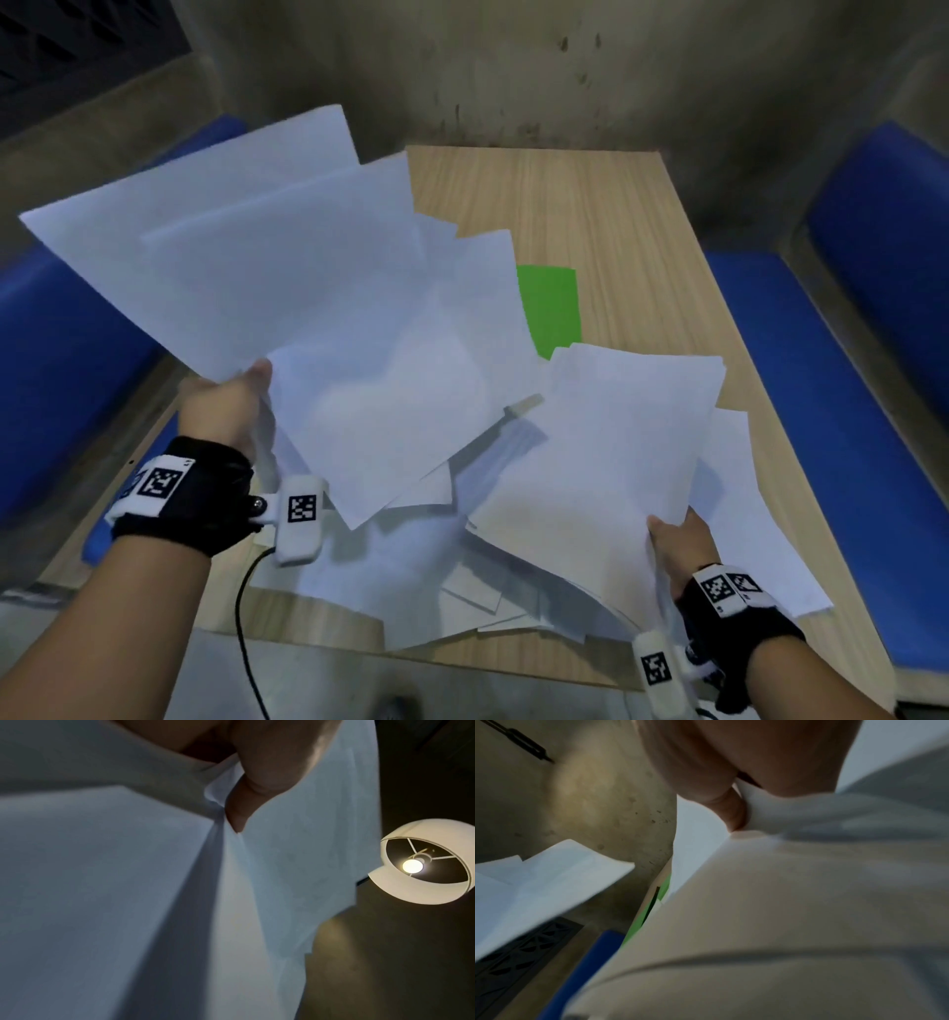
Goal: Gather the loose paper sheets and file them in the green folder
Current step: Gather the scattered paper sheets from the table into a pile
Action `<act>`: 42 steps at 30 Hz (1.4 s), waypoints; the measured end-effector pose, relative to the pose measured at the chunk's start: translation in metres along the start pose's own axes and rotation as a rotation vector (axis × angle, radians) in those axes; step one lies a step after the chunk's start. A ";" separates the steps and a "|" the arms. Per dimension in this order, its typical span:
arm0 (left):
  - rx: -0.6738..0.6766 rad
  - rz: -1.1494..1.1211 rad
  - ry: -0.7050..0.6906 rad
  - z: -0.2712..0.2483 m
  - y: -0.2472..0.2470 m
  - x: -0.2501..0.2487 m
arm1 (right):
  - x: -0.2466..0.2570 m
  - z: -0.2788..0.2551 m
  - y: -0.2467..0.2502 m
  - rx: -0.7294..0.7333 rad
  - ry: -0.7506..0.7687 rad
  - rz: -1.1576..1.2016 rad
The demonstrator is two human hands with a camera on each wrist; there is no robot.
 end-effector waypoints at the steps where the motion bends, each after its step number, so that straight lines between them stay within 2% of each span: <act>1: -0.002 -0.021 -0.007 -0.004 -0.002 0.001 | 0.001 -0.004 -0.002 0.009 -0.006 -0.008; 5: 0.091 -0.037 0.046 -0.033 -0.027 0.033 | 0.003 -0.020 -0.024 0.114 -0.026 0.017; 7: 0.141 -0.028 0.135 -0.052 -0.044 0.065 | 0.007 -0.028 -0.033 0.149 -0.031 0.100; 12: 0.202 0.048 0.310 -0.096 -0.063 0.139 | 0.006 -0.042 -0.046 0.120 -0.119 0.181; 14: 0.238 0.097 0.373 -0.106 -0.063 0.158 | -0.001 -0.041 -0.051 0.176 -0.175 0.231; 17: 0.262 0.108 0.443 -0.116 -0.059 0.170 | 0.002 -0.039 -0.047 0.173 -0.200 0.264; 20: 0.262 0.101 0.490 -0.117 -0.054 0.173 | 0.013 -0.039 -0.038 0.135 -0.213 0.175; 23: 0.261 0.088 0.522 -0.110 -0.051 0.177 | -0.008 -0.004 -0.033 0.096 -0.198 0.121; 27: 0.254 0.092 0.510 -0.101 -0.050 0.177 | -0.021 0.012 -0.035 0.081 -0.251 0.123; 30: 0.232 0.076 0.515 -0.086 -0.045 0.185 | 0.005 -0.018 -0.033 0.088 -0.263 0.147; 35: 0.208 0.055 0.496 -0.063 -0.039 0.185 | 0.006 -0.008 -0.030 0.075 -0.181 0.172; 38: 0.125 0.077 0.399 -0.048 -0.028 0.170 | 0.009 -0.006 -0.022 0.042 -0.154 0.181; 42: 0.027 0.130 0.162 -0.017 -0.009 0.117 | 0.018 -0.007 -0.005 0.040 -0.099 0.158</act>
Point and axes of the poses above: each hand's wrist, its own z-axis towards the middle knuckle, its own y-axis out of the back of the hand, x = y × z, the point moved 4 cm from there along z, towards the middle knuckle, and after that the axes turned 5 degrees about -z, right-handed, at the moved point
